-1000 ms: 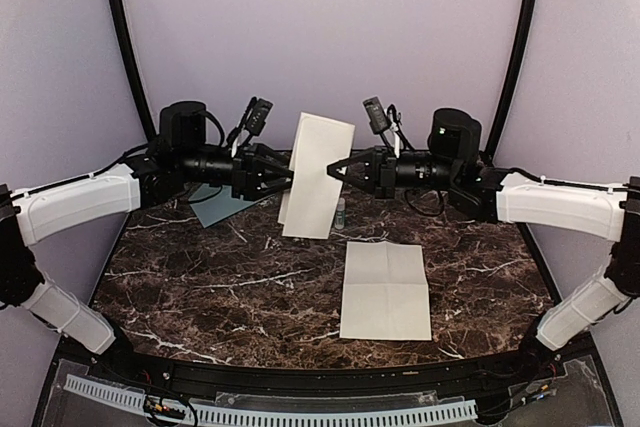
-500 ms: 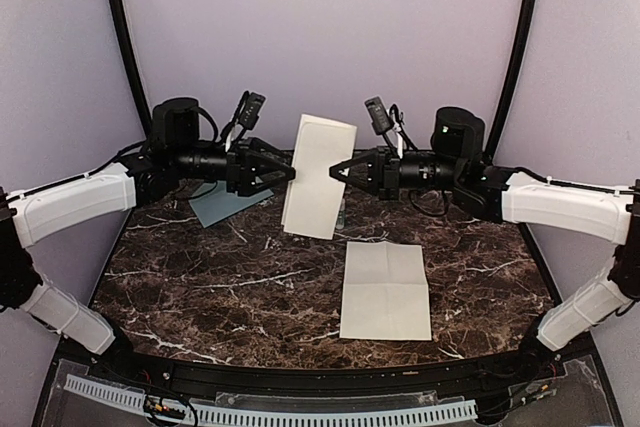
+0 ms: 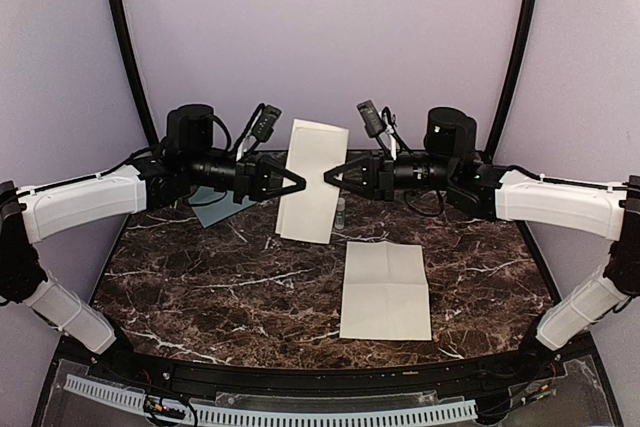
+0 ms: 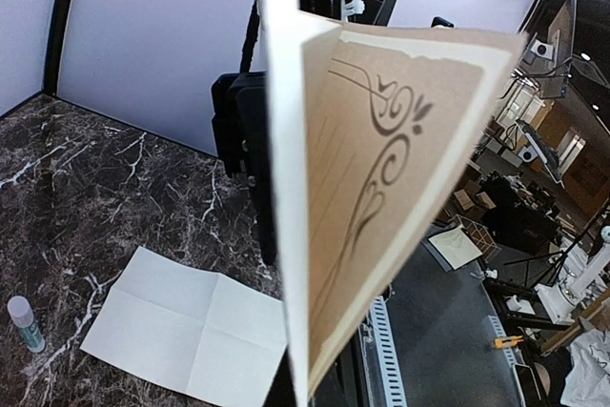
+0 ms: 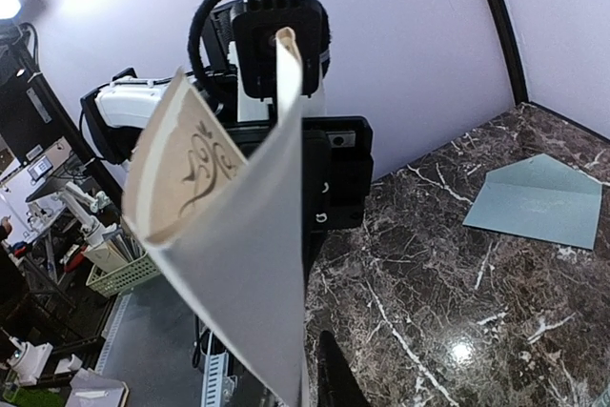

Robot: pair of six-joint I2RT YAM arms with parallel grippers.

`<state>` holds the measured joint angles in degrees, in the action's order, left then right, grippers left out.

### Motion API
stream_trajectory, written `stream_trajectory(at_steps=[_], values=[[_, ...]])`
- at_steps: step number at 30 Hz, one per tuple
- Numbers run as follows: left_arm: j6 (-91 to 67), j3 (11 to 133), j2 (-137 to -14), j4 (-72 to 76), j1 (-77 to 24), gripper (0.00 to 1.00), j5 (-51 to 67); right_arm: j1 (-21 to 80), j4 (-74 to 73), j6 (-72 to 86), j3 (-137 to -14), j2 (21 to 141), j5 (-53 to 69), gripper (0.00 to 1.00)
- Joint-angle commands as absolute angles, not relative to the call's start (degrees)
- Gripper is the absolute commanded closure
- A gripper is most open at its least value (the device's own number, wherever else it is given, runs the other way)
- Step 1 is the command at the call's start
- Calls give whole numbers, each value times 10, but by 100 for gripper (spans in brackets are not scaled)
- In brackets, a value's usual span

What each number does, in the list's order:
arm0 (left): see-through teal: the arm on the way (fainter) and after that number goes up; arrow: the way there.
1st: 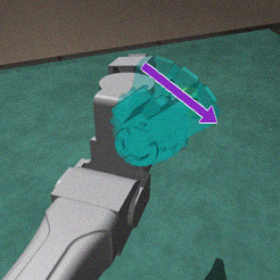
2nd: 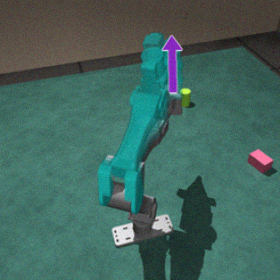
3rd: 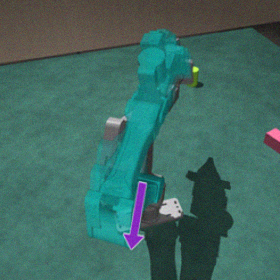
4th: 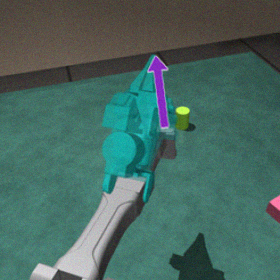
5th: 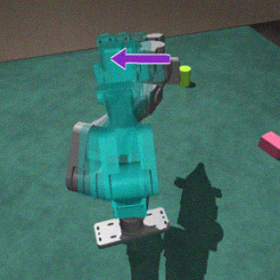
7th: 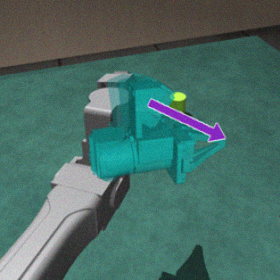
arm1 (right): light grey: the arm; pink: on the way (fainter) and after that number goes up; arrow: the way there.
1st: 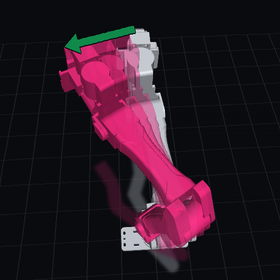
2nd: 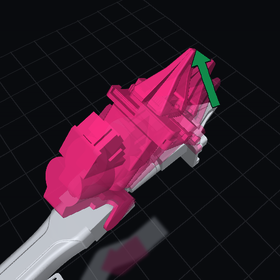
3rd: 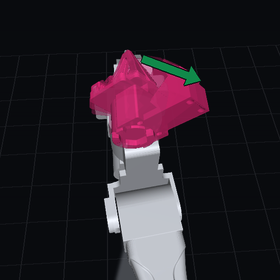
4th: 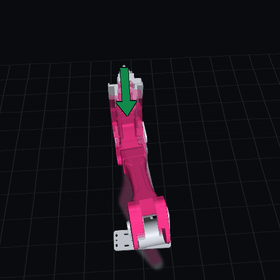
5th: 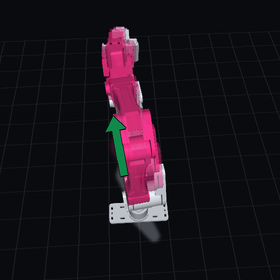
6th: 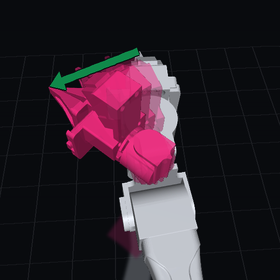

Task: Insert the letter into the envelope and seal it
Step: Fold the letter.

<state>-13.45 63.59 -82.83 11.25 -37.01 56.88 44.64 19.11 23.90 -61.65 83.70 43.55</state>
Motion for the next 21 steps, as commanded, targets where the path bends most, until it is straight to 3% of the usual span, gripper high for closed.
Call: stream_trajectory(at_steps=[1,5,8,14,21], values=[[-129,642,-821,121,-370,100,585,451,205,242,-629,827,424,71],[-125,642,-816,117,-370,100,586,446,237,264,-623,815,426,52],[-122,642,-814,116,-370,100,588,442,258,273,-620,806,424,46],[-121,643,-814,113,-370,100,595,436,262,270,-622,797,402,47],[-121,644,-813,113,-371,100,603,433,275,269,-624,795,383,60]])
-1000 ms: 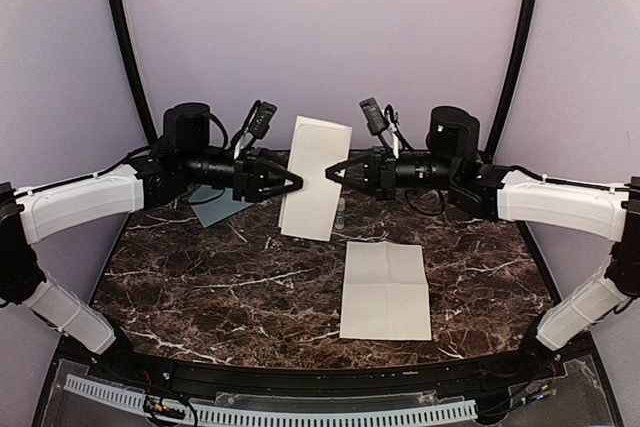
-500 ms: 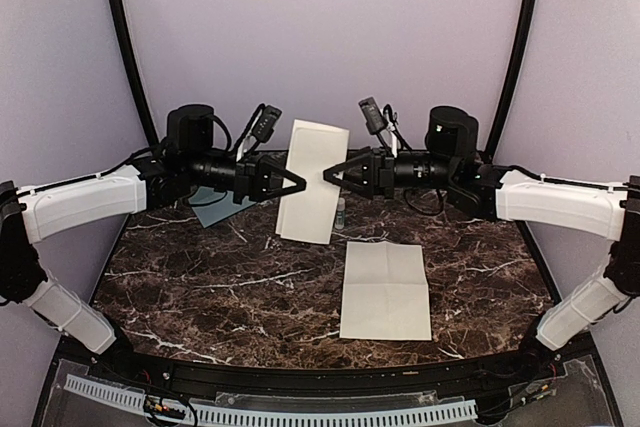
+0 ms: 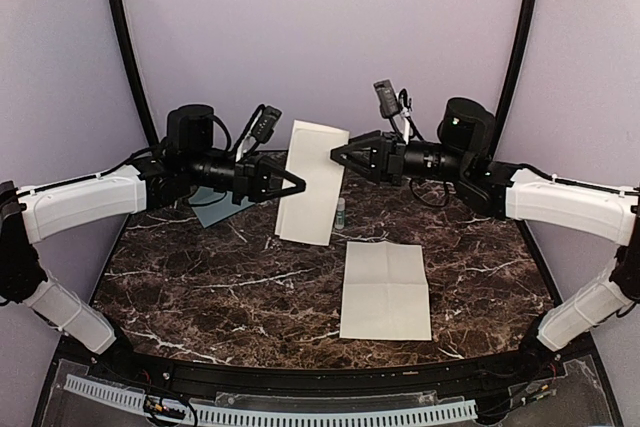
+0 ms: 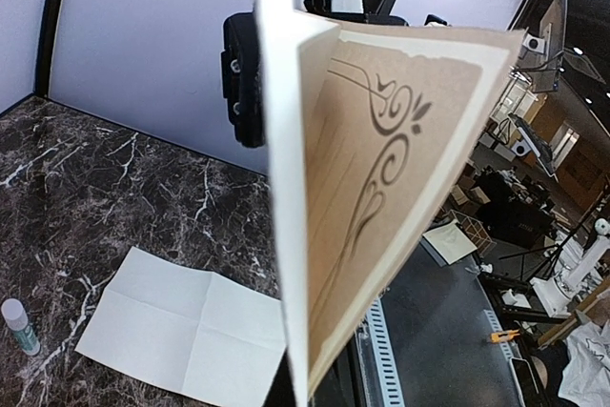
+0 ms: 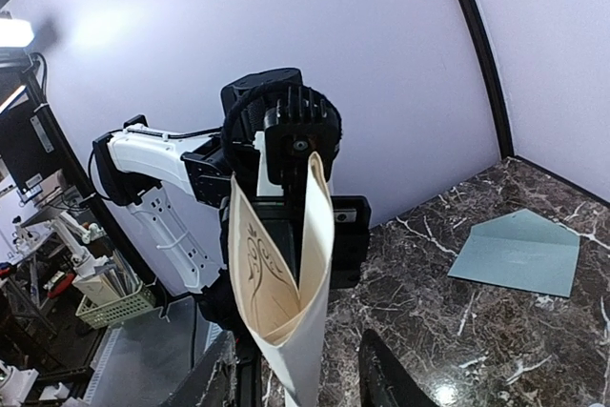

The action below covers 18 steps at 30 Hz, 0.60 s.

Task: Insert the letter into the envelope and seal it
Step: Fold the letter.

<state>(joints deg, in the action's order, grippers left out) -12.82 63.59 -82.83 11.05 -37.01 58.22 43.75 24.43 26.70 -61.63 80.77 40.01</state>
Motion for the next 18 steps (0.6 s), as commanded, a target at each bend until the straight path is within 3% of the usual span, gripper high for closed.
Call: stream_trajectory(at_steps=[1,9,16,18], values=[[-121,644,-814,112,-371,100,605,432,278,270,-624,795,380,62],[-116,646,-814,105,-373,100,605,427,308,288,-608,788,348,76],[-111,648,-813,99,-373,100,602,424,313,295,-602,785,348,100],[-111,648,-812,99,-373,100,598,424,313,295,-602,785,351,100]])
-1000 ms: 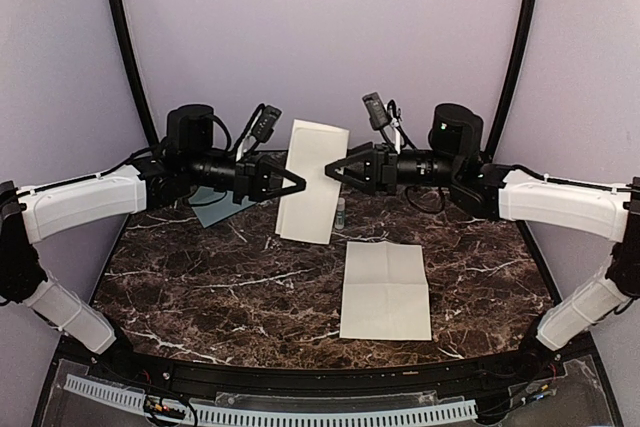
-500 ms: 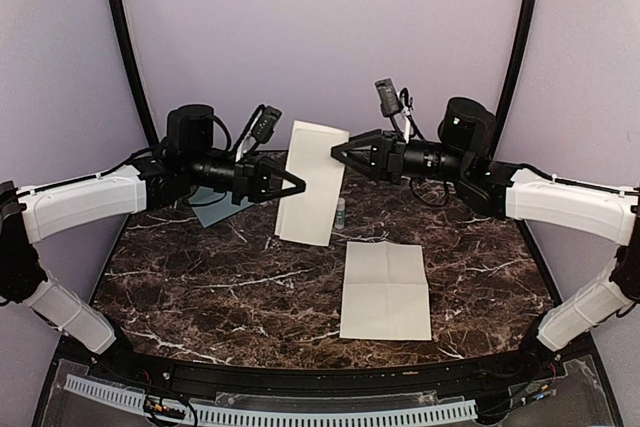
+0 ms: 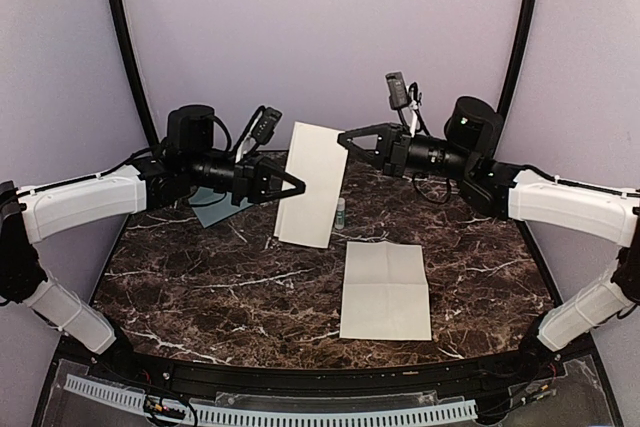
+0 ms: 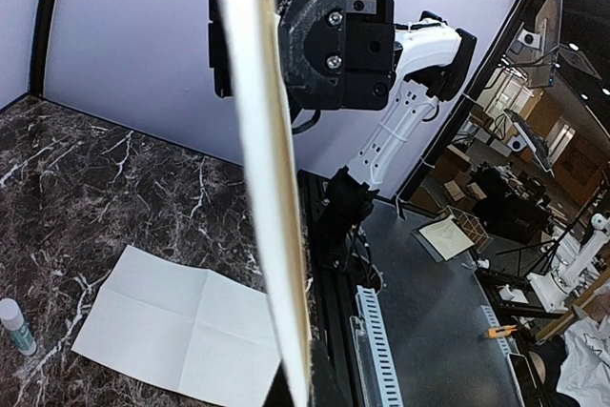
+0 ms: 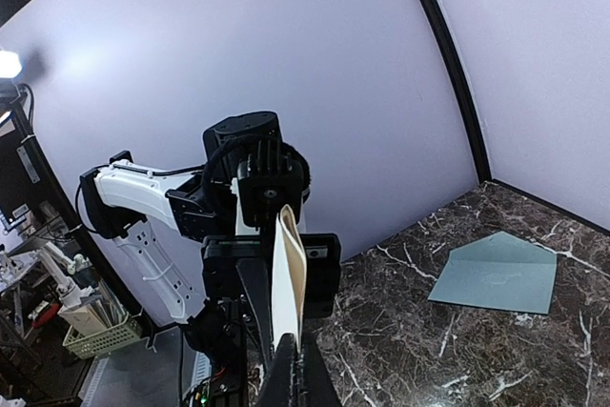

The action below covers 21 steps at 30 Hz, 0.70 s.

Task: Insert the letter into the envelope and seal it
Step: Fold the letter.

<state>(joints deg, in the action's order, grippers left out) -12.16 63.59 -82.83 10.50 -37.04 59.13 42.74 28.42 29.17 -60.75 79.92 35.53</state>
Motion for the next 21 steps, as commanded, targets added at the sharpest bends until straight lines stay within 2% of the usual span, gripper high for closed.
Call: stream_trajectory(at_steps=[1,2,3,4,5,7,12,15,19,21], values=[[-112,648,-812,99,-373,99,598,424,312,296,-602,786,352,100],[-112,648,-811,99,-373,90,596,423,311,296,-601,787,354,100],[-113,648,-811,99,-373,78,596,423,310,295,-602,788,355,100],[-113,647,-811,100,-373,71,594,424,309,295,-602,789,358,100],[-115,647,-811,101,-373,58,594,424,308,295,-603,791,362,100],[-118,645,-811,107,-374,49,594,424,304,295,-607,796,374,100],[-132,639,-811,125,-373,48,590,424,287,292,-618,811,400,100],[-146,635,-812,144,-373,50,594,426,273,289,-624,820,410,100],[-153,633,-818,151,-373,65,600,432,261,282,-629,827,413,100],[-154,634,-820,151,-373,77,601,435,259,280,-633,828,414,100]])
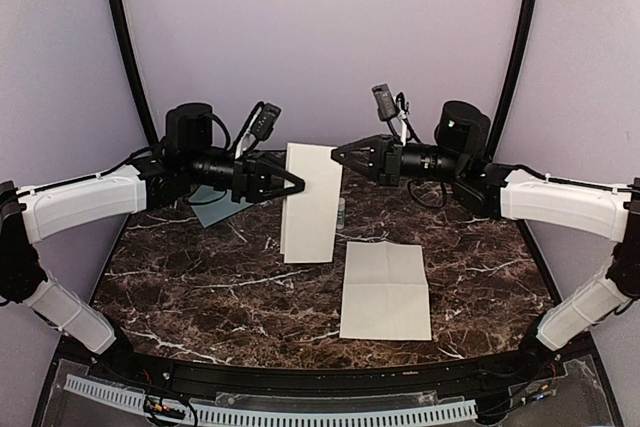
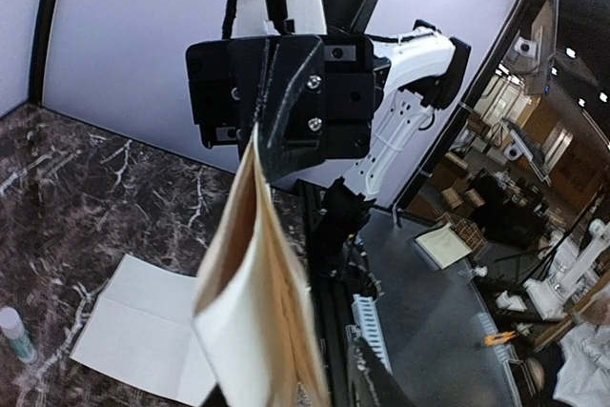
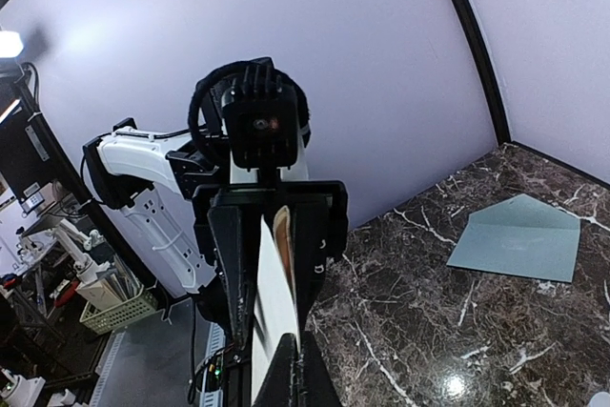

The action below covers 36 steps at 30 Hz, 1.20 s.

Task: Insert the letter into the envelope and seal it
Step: Fold the letter.

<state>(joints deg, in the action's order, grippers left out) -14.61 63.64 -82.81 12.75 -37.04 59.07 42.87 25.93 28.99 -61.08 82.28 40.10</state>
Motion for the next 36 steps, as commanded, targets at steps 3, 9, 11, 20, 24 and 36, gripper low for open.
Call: stream_trajectory(at_steps=[3,9,11,20,24,36], values=[[-155,634,-822,151,-374,90,603,436,256,277,-635,830,413,100],[-148,628,-806,152,-372,100,574,436,256,273,-629,829,410,59],[-150,618,-790,166,-367,100,557,436,255,273,-625,829,414,49],[-183,582,-731,235,-334,100,508,452,258,286,-610,846,435,40],[-202,565,-716,268,-326,100,502,463,267,296,-600,858,437,43],[-222,558,-705,294,-316,100,506,490,295,313,-611,902,455,76]])
